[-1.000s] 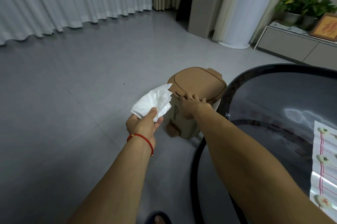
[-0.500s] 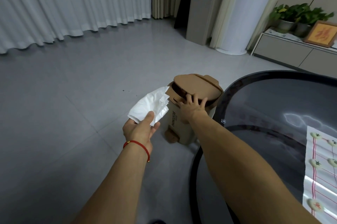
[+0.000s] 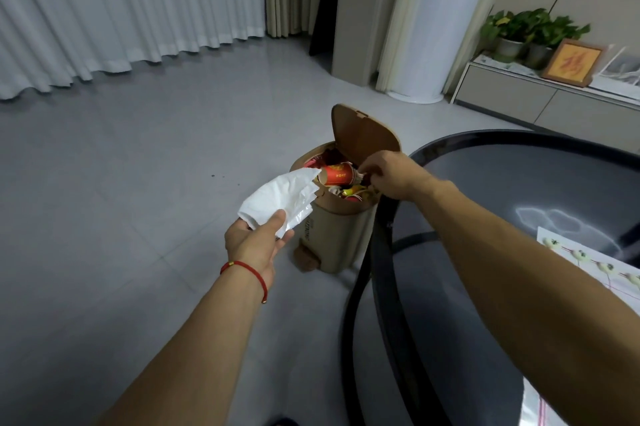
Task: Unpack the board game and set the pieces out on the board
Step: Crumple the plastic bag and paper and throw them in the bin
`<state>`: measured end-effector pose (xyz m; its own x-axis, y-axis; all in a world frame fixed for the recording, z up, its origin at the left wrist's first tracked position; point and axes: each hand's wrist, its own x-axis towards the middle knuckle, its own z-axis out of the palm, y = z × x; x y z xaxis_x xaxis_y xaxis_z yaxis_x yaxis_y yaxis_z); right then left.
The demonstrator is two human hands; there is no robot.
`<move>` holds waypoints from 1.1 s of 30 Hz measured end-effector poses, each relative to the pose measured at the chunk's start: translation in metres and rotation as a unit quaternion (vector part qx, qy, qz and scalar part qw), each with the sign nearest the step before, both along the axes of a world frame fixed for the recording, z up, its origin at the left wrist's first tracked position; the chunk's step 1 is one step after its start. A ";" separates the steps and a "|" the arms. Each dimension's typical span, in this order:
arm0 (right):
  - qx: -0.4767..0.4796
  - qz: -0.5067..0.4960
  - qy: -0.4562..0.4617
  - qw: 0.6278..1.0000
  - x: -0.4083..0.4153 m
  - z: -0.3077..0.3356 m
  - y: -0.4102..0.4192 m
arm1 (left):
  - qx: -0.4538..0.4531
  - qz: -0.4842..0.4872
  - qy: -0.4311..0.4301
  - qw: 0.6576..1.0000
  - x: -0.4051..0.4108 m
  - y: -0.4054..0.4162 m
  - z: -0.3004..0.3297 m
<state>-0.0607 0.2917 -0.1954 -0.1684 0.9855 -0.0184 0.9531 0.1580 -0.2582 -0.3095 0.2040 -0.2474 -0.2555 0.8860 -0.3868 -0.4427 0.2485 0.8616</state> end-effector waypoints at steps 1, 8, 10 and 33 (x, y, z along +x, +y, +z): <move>0.031 -0.010 0.032 0.999 0.006 -0.005 -0.005 | -0.001 -0.004 0.012 1.000 0.004 0.005 -0.002; 0.151 -0.070 0.146 0.975 0.014 -0.022 -0.010 | -0.007 -0.064 0.084 0.994 0.051 0.075 -0.023; 0.148 -0.069 0.147 0.975 0.013 -0.024 -0.008 | 0.003 -0.069 0.116 0.991 0.068 0.106 -0.027; 0.117 -0.132 0.131 0.976 0.003 -0.024 -0.004 | -0.012 -0.275 0.772 0.573 0.143 0.222 -0.084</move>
<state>-0.0574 0.2874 -0.2193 0.1223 0.9673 0.2223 0.8752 0.0005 -0.4838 -0.1660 0.4264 -0.3317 0.0057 0.9960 -0.0889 0.9934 0.0046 0.1148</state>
